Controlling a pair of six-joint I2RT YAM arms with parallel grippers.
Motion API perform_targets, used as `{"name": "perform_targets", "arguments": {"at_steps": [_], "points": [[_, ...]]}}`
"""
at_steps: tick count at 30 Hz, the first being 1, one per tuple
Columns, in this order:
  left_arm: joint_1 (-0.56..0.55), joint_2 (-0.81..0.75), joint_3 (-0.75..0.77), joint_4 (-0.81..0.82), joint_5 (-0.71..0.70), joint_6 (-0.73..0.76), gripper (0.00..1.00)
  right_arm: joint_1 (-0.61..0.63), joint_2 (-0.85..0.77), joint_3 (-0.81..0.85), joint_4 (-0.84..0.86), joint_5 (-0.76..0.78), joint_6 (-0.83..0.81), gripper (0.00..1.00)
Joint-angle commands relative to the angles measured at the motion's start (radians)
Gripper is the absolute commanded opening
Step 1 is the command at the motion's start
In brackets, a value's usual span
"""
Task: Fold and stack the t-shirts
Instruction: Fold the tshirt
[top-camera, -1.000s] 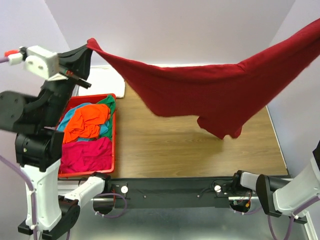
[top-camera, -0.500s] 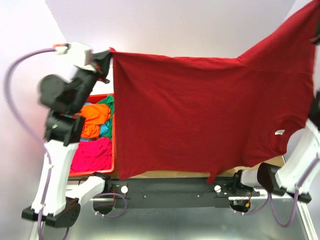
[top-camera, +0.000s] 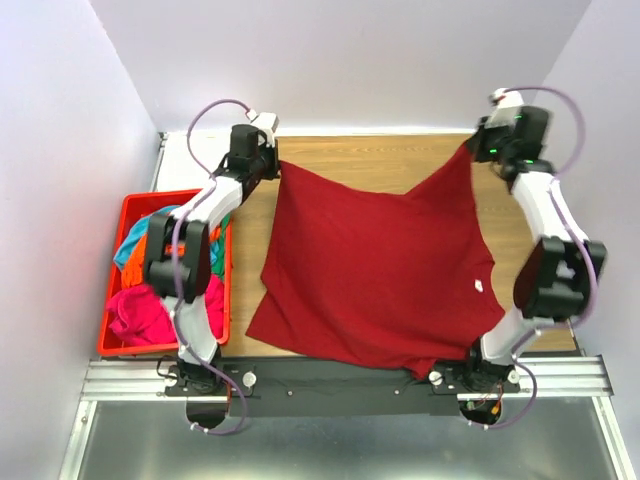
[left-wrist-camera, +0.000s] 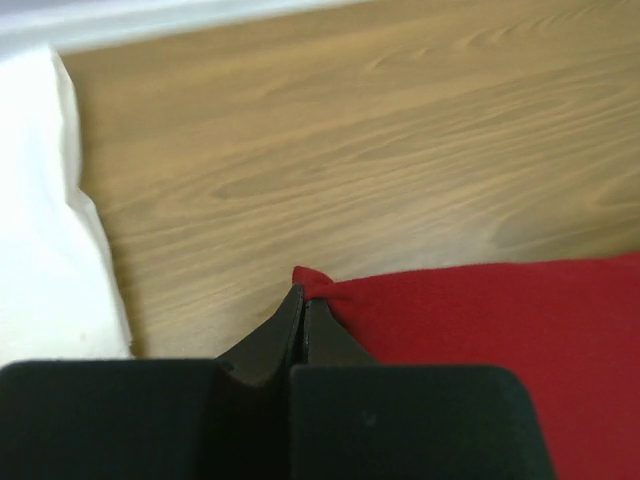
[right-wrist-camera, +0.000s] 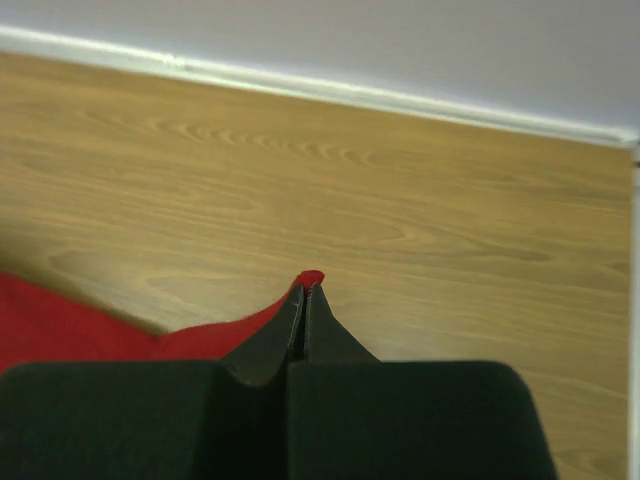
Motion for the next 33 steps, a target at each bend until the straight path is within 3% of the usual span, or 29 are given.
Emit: {"name": "perform_targets", "arguments": {"at_steps": [1, 8, 15, 22, 29, 33], "points": [[0.040, 0.177, 0.142, -0.030, 0.011, -0.044, 0.00, 0.064, 0.090, -0.030, 0.272, 0.117, -0.066, 0.00], [0.062, 0.416, 0.435, -0.209, -0.023, -0.006, 0.00, 0.096, 0.320, 0.069, 0.352, 0.238, -0.054, 0.00], [0.109, 0.463, 0.480, -0.226, -0.048, 0.007, 0.00, 0.098, 0.414, 0.223, 0.321, 0.192, -0.014, 0.00], [0.120, 0.484, 0.548, -0.260, -0.037, 0.053, 0.00, 0.098, 0.342, 0.222, 0.297, 0.151, 0.008, 0.01], [0.118, 0.555, 0.699, -0.334, -0.080, 0.083, 0.00, 0.096, 0.201, 0.120, 0.283, 0.112, 0.025, 0.00], [0.114, 0.562, 0.697, -0.341, -0.103, 0.085, 0.00, 0.096, 0.135, 0.030, 0.283, 0.088, 0.038, 0.00]]}}
